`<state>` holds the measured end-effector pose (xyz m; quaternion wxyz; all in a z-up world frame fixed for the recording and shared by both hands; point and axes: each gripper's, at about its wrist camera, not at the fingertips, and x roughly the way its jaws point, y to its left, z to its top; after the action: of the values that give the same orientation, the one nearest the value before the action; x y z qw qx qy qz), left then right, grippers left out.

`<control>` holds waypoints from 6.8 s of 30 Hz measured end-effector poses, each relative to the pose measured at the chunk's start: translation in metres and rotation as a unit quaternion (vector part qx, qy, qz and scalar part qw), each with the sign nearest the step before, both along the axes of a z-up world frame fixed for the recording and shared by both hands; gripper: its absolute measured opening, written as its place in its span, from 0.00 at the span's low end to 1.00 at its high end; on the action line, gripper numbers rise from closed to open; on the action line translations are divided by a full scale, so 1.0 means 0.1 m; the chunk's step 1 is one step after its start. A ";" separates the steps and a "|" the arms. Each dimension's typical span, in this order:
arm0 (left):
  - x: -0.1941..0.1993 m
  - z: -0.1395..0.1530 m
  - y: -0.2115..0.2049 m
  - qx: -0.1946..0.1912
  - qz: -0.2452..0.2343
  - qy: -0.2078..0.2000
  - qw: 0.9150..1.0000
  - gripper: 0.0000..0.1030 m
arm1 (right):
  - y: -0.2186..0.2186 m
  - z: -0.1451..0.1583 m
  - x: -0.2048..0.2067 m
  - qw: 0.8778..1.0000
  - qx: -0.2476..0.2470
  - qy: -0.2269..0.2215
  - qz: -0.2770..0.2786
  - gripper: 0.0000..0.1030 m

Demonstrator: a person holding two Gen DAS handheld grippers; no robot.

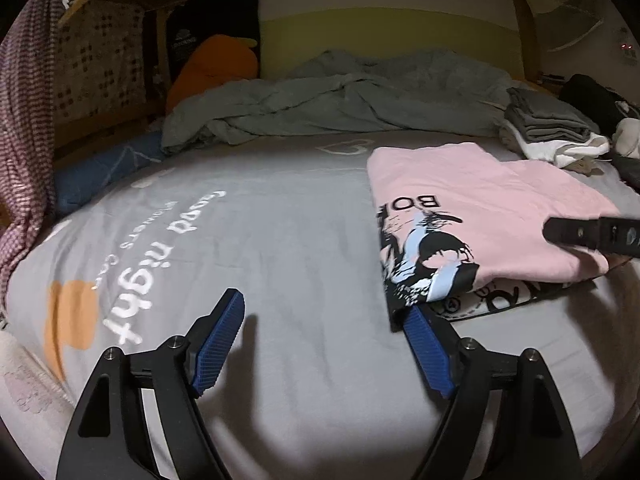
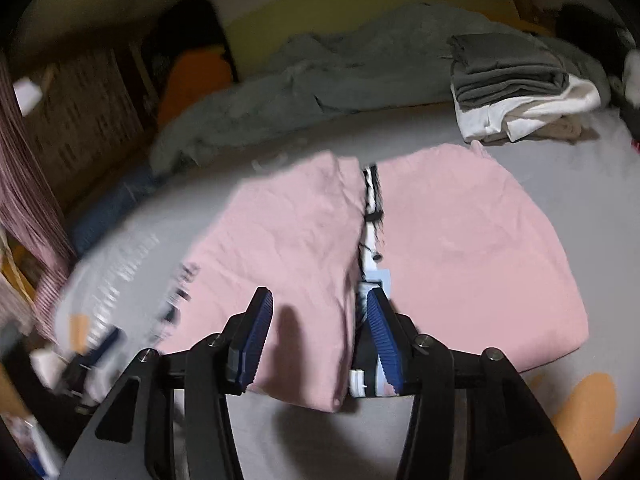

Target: Fold small clothes

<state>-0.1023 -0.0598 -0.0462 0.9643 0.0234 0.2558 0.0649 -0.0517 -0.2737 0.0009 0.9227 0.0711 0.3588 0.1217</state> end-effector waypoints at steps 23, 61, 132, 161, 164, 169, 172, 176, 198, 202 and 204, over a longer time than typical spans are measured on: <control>-0.09 0.84 -0.12 -0.015 -0.149 -0.078 0.986 0.82 | -0.25 0.38 0.07 0.998 0.038 -0.045 -0.037 0.19; 1.19 0.27 0.11 -0.101 -0.204 0.115 0.967 0.39 | -1.62 0.22 -0.27 0.972 0.170 0.019 -0.158 0.68; 1.12 0.14 0.45 -0.201 -0.190 0.136 0.951 0.50 | 0.46 -0.08 -0.22 0.998 0.015 -0.053 -0.028 0.09; 1.10 0.15 0.48 -0.205 -0.190 0.139 0.950 0.51 | 0.41 0.43 0.86 0.999 0.025 0.018 0.030 0.08; 1.11 0.14 0.49 -0.207 -0.190 0.140 0.949 0.51 | 0.44 0.08 1.19 0.994 0.021 0.109 0.017 0.08; 1.09 0.15 0.49 -0.202 -0.192 0.136 0.951 0.51 | 0.31 0.35 1.29 0.991 0.081 0.109 0.019 0.08; 1.08 0.18 0.46 -0.191 -0.196 0.130 0.953 0.50 | 0.29 0.53 1.40 0.992 0.079 0.095 0.015 0.08; 1.07 0.20 0.45 -0.186 -0.196 0.128 0.954 0.50 | 0.34 0.34 1.81 0.986 0.068 0.149 0.015 0.08; 1.00 0.26 0.43 -0.163 -0.190 0.119 0.961 0.49 | 0.47 0.27 0.24 0.995 -0.029 0.068 0.060 0.08; 0.95 0.35 0.49 -0.206 -0.216 0.120 0.947 0.57 | 0.39 0.30 0.01 0.997 -0.025 0.042 0.055 0.31; 0.93 0.35 0.51 -0.242 -0.222 0.140 0.934 0.64 | 0.32 0.28 -0.06 0.998 -0.023 0.037 0.040 0.52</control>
<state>-0.0093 -0.0085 -0.0109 0.8852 -0.1457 0.3842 -0.2183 -0.0578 -0.2422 0.0288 0.9044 0.0398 0.3983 0.1478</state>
